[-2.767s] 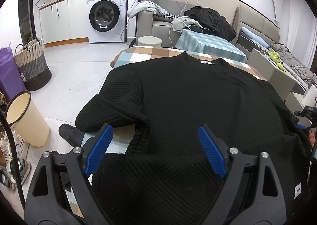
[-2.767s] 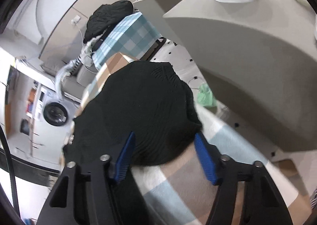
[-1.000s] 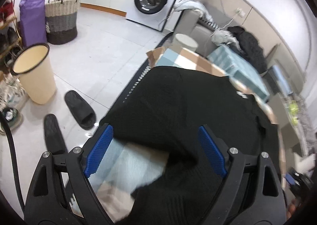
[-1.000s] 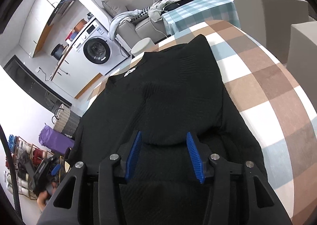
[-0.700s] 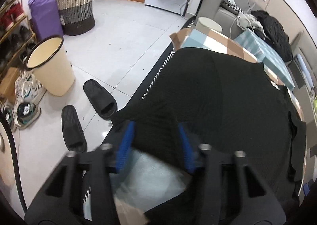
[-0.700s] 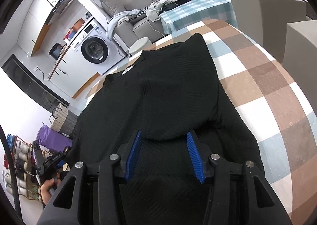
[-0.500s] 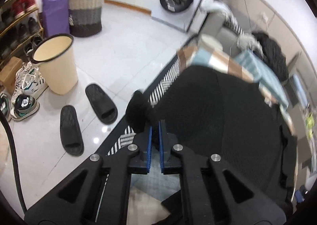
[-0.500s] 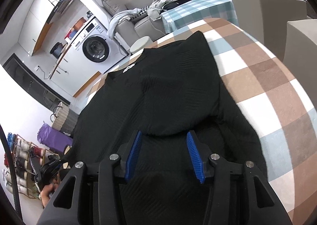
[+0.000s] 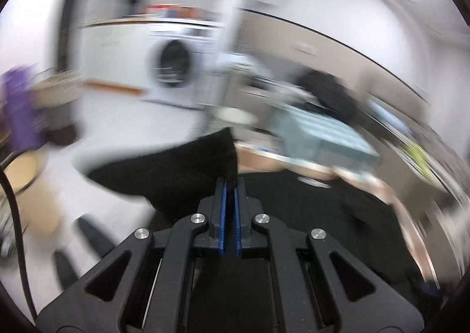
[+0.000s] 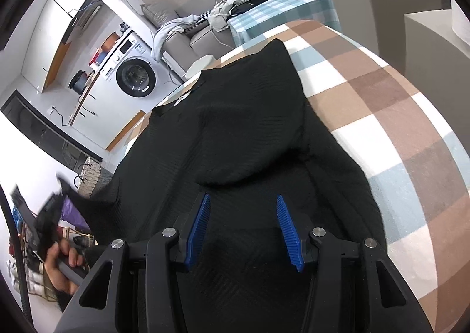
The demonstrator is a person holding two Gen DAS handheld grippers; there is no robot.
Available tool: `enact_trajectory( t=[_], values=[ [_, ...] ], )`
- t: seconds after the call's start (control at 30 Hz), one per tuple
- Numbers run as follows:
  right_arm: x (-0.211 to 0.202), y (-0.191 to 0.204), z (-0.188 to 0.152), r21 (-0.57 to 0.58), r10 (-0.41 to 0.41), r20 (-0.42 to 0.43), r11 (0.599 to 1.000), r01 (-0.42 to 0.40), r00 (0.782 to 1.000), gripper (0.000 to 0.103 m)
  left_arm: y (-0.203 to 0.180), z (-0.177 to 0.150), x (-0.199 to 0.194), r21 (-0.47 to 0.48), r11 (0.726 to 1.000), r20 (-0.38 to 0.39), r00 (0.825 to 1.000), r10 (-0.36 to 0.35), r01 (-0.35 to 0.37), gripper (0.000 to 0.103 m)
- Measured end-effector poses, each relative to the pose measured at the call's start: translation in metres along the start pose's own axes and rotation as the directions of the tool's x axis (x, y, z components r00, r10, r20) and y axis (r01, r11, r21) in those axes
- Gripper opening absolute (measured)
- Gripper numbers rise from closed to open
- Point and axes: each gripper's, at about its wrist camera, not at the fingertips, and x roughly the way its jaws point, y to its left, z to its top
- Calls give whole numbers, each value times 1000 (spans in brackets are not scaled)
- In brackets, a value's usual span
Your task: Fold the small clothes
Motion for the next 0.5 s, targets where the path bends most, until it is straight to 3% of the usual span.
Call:
enact_trajectory(
  t=[0.03, 0.1, 0.2, 0.23, 0.27, 0.5],
  values=[
    [-2, -1, 0, 5, -5, 7, 1000, 5, 1000, 48, -20, -4, 5, 53, 995, -39, 996, -79, 81, 2],
    [-5, -3, 2, 11, -8, 13, 1000, 7, 1000, 48, -44, -19, 14, 98, 979, -143, 977, -162, 176, 8],
    [-7, -5, 1, 11, -12, 19, 1000, 12, 1000, 48, -44, -37, 18, 96, 986, -207, 972, -111, 133, 33],
    [-7, -6, 0, 13, -10, 17, 1000, 10, 1000, 48, -36, -41, 16, 70, 989, -211, 971, -110, 127, 46],
    [-7, -7, 0, 15, -8, 14, 1000, 8, 1000, 48, -29, -44, 15, 49, 992, -216, 971, -105, 118, 50],
    [-1, -9, -2, 14, -1, -1, 1000, 1, 1000, 48, 20, -57, -7, 0, 1000, -237, 971, 11, -11, 52]
  ],
)
